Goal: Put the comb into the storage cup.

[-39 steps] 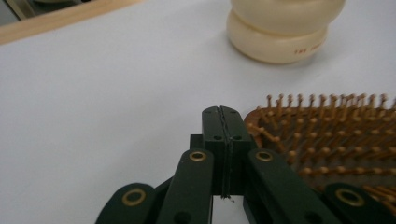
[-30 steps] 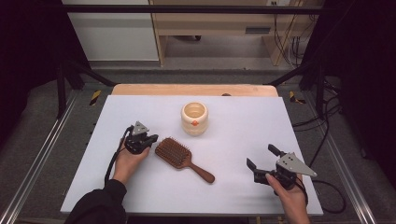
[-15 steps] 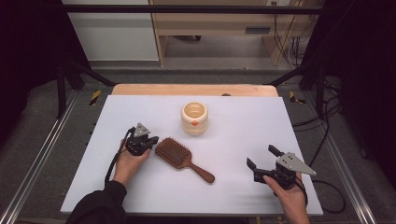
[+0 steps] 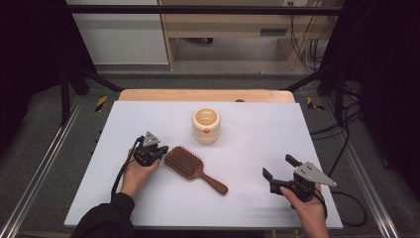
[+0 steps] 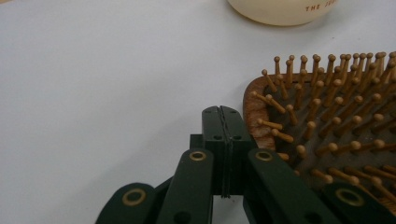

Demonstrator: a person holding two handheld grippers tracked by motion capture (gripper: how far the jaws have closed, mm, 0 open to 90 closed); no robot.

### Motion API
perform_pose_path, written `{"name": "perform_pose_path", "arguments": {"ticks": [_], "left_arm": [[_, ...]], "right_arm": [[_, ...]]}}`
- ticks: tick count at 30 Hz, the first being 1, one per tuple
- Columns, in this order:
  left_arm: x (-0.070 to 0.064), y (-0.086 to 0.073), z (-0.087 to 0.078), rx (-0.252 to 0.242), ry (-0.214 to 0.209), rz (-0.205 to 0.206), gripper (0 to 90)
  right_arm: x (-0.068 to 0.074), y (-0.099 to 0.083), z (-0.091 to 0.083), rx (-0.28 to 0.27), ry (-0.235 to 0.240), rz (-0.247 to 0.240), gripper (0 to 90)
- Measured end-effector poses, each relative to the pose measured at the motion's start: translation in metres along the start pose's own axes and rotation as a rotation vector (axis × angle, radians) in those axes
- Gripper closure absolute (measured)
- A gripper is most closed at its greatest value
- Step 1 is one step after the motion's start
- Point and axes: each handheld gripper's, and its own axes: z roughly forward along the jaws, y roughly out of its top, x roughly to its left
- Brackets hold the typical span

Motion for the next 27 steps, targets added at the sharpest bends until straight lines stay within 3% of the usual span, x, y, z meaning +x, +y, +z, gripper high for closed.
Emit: {"name": "perform_pose_path", "arguments": {"ticks": [10, 27], "left_arm": [[-0.0028, -0.0022, 0.0025, 0.006, -0.011, 0.001, 90.0], [-0.0065, -0.0044, -0.0027, 0.002, -0.028, -0.037, 90.0]], "right_arm": [[0.0001, -0.0001, 0.0002, 0.005, 0.003, 0.001, 4.8], [0.0005, 0.0007, 0.0001, 0.008, -0.006, 0.017, 5.4]]}}
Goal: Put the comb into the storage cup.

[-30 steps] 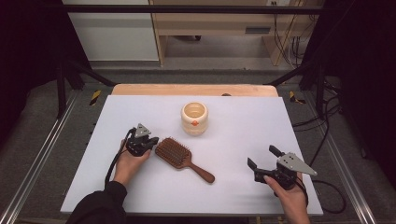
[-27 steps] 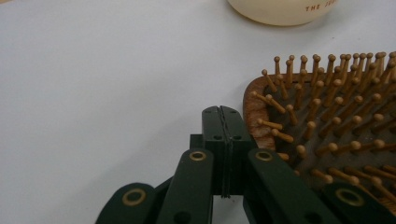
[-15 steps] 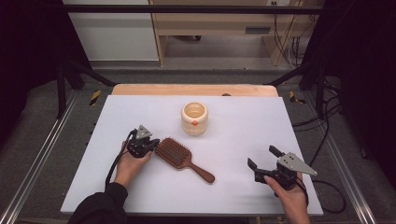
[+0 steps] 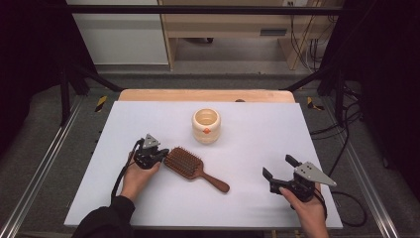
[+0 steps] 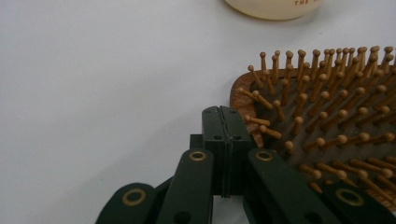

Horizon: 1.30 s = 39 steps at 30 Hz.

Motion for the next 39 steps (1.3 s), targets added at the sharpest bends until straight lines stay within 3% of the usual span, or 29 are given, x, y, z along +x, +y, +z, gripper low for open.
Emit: {"name": "perform_pose_path", "arguments": {"ticks": [6, 14, 24, 39], "left_arm": [[-0.009, 0.002, 0.001, 0.003, -0.011, 0.014, 90.0], [-0.03, 0.005, 0.006, 0.003, -0.062, 0.033, 90.0], [-0.054, 0.011, 0.014, 0.008, -0.107, 0.067, 90.0], [-0.07, 0.014, 0.019, 0.009, -0.14, 0.085, 90.0]], "right_arm": [[0.001, 0.001, 0.0, 0.014, -0.002, 0.016, 6.1], [0.002, 0.003, 0.0, 0.044, 0.024, 0.04, 5.8], [0.004, 0.003, 0.0, 0.051, 0.031, 0.027, 6.7], [0.009, 0.002, 0.003, 0.079, 0.055, 0.023, 6.3]]}}
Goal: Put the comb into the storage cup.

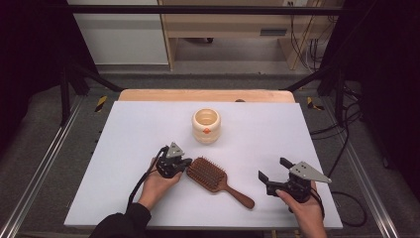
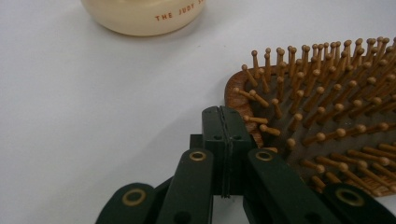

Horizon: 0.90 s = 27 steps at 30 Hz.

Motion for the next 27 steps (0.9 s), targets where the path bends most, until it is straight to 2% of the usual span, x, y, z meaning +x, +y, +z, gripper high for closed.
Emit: {"name": "perform_pose_path", "arguments": {"ticks": [27], "left_arm": [[-0.0097, 0.0, 0.0044, -0.003, -0.012, 0.007, 90.0]], "right_arm": [[0.0004, -0.0012, 0.0021, 0.02, 0.008, -0.003, 6.0]]}}
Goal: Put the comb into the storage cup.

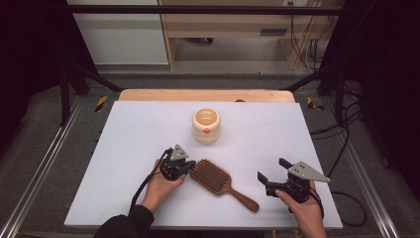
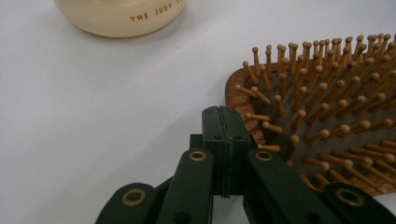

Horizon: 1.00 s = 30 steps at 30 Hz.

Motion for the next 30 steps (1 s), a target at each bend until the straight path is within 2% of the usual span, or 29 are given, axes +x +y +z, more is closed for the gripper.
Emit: {"name": "perform_pose_path", "arguments": {"ticks": [3, 7, 9, 12, 14, 16, 21, 25, 29, 30], "left_arm": [[-0.001, -0.001, 0.0, -0.008, 0.011, 0.003, 90.0], [-0.001, -0.002, -0.008, -0.038, 0.063, 0.021, 90.0], [0.002, -0.003, -0.014, -0.062, 0.074, 0.004, 90.0], [0.006, -0.009, -0.027, -0.095, 0.092, -0.013, 90.0], [0.007, -0.014, -0.037, -0.112, 0.108, 0.001, 90.0], [0.007, -0.021, -0.048, -0.136, 0.121, -0.002, 90.0], [0.014, -0.03, -0.075, -0.205, 0.152, -0.065, 90.0], [0.016, -0.032, -0.097, -0.245, 0.191, -0.047, 89.4], [0.021, -0.039, -0.115, -0.283, 0.224, -0.046, 82.6], [0.021, -0.041, -0.118, -0.29, 0.231, -0.047, 77.8]], "right_arm": [[0.0, 0.0, 0.0, -0.003, 0.002, 0.003, 6.0], [0.0, -0.001, 0.001, 0.001, 0.0, 0.005, 5.9], [0.0, -0.001, 0.001, 0.002, -0.001, 0.005, 5.9], [0.001, -0.001, 0.001, 0.006, 0.002, 0.003, 7.0], [0.001, -0.001, 0.002, 0.004, 0.002, 0.011, 7.1], [0.001, -0.002, 0.002, 0.008, 0.002, 0.014, 7.4], [0.001, -0.001, 0.003, 0.016, -0.002, 0.012, 7.1], [0.004, -0.001, 0.003, 0.025, -0.001, 0.003, 6.6], [0.005, -0.001, 0.005, 0.041, -0.02, 0.008, 6.6], [0.004, -0.001, 0.005, 0.037, -0.025, 0.012, 6.6]]}}
